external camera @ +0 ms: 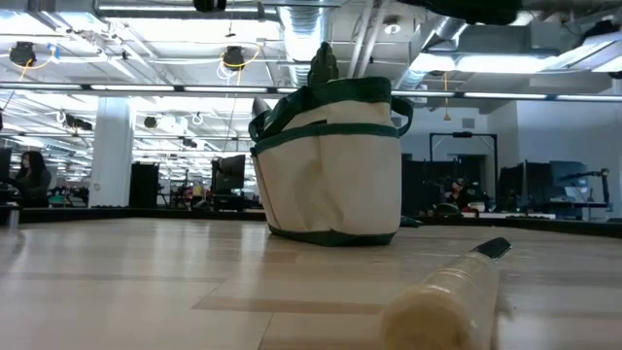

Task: Pick & Place Garden tools in Gardening bag
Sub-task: Put the bottom green shear scissors into the gardening bag

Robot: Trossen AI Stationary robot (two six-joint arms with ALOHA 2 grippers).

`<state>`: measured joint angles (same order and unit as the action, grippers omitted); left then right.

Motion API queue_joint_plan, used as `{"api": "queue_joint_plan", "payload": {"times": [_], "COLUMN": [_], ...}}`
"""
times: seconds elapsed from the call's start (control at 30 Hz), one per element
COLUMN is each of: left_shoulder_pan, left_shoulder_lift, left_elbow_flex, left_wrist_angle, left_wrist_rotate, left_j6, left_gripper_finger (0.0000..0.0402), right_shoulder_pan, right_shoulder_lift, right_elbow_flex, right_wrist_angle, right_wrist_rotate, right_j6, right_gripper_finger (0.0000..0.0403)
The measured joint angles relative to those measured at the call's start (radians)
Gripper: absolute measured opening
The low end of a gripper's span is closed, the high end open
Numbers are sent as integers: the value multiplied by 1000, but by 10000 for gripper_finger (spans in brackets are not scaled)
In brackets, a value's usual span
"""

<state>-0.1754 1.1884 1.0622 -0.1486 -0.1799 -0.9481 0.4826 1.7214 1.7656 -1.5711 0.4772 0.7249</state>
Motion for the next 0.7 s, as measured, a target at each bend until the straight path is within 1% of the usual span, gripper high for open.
{"api": "queue_joint_plan", "payload": {"times": [0.17, 0.3, 0.4, 0.5, 0.7], "left_shoulder_pan": [8, 8, 16, 31, 89], "left_shoulder_lift": [32, 90, 145, 197, 253], "left_elbow_flex": [0, 0, 0, 0, 0], "left_wrist_angle": [1, -1, 8, 76, 283], "left_wrist_rotate": [29, 32, 52, 90, 215], "left_j6": [-26, -34, -80, -125, -222], "left_gripper_finger": [156, 156, 157, 156, 155], "right_shoulder_pan": [-48, -75, -83, -84, -76], "right_shoulder_lift": [0, 0, 0, 1, 1], "right_elbow_flex": [31, 35, 35, 35, 35], "right_wrist_angle": [9, 20, 51, 64, 60], "right_wrist_rotate": [2, 5, 2, 0, -4], "right_j6": [-78, -119, -155, -160, -180], "right_gripper_finger": [16, 16, 16, 16, 16]}}
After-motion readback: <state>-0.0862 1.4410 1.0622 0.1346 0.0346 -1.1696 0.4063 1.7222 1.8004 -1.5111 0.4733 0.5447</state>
